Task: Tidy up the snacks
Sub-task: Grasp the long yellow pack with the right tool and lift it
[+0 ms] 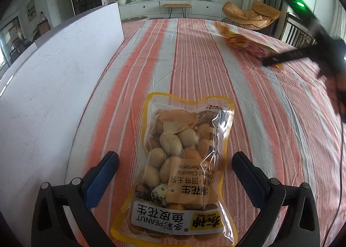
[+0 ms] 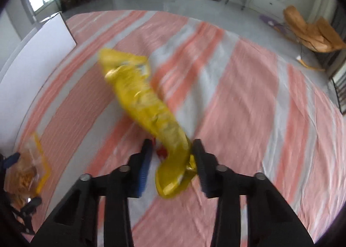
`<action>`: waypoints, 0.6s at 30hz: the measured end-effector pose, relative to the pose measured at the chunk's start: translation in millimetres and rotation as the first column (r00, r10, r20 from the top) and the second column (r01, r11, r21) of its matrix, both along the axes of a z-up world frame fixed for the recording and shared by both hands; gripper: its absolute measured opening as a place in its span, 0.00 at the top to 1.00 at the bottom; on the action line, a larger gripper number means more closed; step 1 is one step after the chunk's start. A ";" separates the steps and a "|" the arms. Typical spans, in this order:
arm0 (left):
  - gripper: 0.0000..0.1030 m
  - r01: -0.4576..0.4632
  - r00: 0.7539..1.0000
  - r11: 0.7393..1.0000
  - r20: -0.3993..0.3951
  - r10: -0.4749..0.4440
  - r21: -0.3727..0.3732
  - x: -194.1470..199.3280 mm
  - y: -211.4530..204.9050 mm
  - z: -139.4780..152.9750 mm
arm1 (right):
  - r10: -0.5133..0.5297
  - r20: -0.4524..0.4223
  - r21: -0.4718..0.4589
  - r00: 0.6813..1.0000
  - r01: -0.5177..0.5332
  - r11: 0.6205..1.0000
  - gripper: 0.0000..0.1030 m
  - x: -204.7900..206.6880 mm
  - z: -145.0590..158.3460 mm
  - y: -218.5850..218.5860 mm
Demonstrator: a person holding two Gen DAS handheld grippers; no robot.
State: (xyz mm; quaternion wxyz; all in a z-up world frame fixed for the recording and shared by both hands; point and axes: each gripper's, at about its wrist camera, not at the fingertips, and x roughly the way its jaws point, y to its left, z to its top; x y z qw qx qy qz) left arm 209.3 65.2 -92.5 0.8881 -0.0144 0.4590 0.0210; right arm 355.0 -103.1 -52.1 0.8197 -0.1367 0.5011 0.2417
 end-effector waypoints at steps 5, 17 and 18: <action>0.00 0.000 1.000 1.000 0.000 0.000 0.000 1.3 -1.9 -0.6 | -0.115 0.006 0.022 0.993 0.115 0.993 0.73 -65.3 3.0 -48.8; 0.00 0.000 1.000 1.000 0.000 0.000 -0.001 1.1 -1.3 -0.5 | -0.371 0.096 0.133 0.924 0.358 0.924 0.13 -258.5 8.1 -113.3; 0.00 0.000 1.000 1.000 0.000 0.000 0.000 0.8 -1.2 -0.5 | -0.360 0.105 0.138 0.927 0.345 0.928 0.04 -258.9 7.8 -100.7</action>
